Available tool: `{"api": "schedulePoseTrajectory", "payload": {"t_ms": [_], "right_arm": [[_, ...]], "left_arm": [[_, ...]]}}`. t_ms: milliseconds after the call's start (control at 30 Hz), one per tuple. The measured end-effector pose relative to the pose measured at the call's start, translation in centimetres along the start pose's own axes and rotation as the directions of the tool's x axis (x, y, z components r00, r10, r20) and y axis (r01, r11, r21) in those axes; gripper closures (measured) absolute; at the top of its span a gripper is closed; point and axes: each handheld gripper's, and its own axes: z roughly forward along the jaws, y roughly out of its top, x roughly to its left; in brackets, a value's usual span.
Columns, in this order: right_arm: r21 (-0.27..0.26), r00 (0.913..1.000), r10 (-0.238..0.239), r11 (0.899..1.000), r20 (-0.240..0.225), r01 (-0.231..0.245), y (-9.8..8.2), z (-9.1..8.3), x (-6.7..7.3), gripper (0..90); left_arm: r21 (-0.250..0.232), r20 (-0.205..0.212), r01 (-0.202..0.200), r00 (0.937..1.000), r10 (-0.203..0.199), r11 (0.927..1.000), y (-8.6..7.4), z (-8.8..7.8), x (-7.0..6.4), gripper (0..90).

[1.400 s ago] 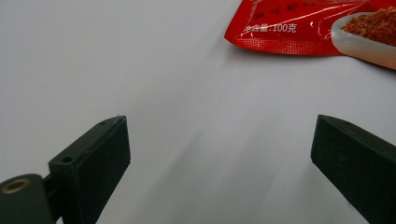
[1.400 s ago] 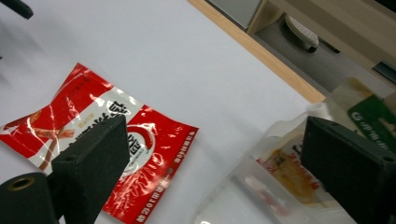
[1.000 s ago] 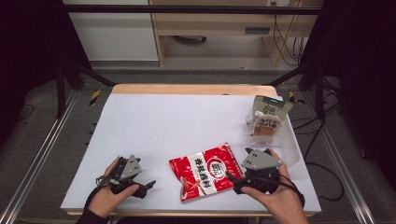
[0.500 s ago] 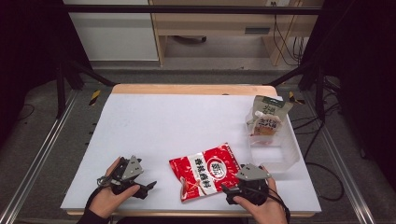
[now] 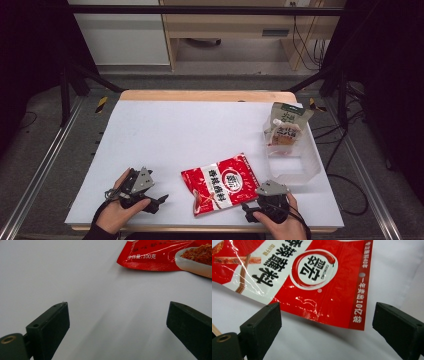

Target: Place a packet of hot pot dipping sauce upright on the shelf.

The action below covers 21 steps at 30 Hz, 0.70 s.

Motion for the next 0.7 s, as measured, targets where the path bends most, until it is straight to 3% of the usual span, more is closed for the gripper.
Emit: {"api": "schedulePoseTrajectory", "payload": {"t_ms": [367, 700], "right_arm": [[0.040, 0.9971, 0.059, 0.998, -0.048, -0.057, -0.40, 0.72, -0.39, 9.9], [-0.028, 0.9906, 0.097, 0.995, -0.097, -0.100, 0.31, 0.15, -0.05, 17.4]], "left_arm": [[-0.005, 0.009, -0.002, 1.0000, 0.002, 1.0000, 0.10, 0.13, -0.16, 4.5], [-0.004, 0.013, 0.001, 0.9999, -0.001, 1.0000, 0.07, 0.16, -0.05, 4.5]]}}
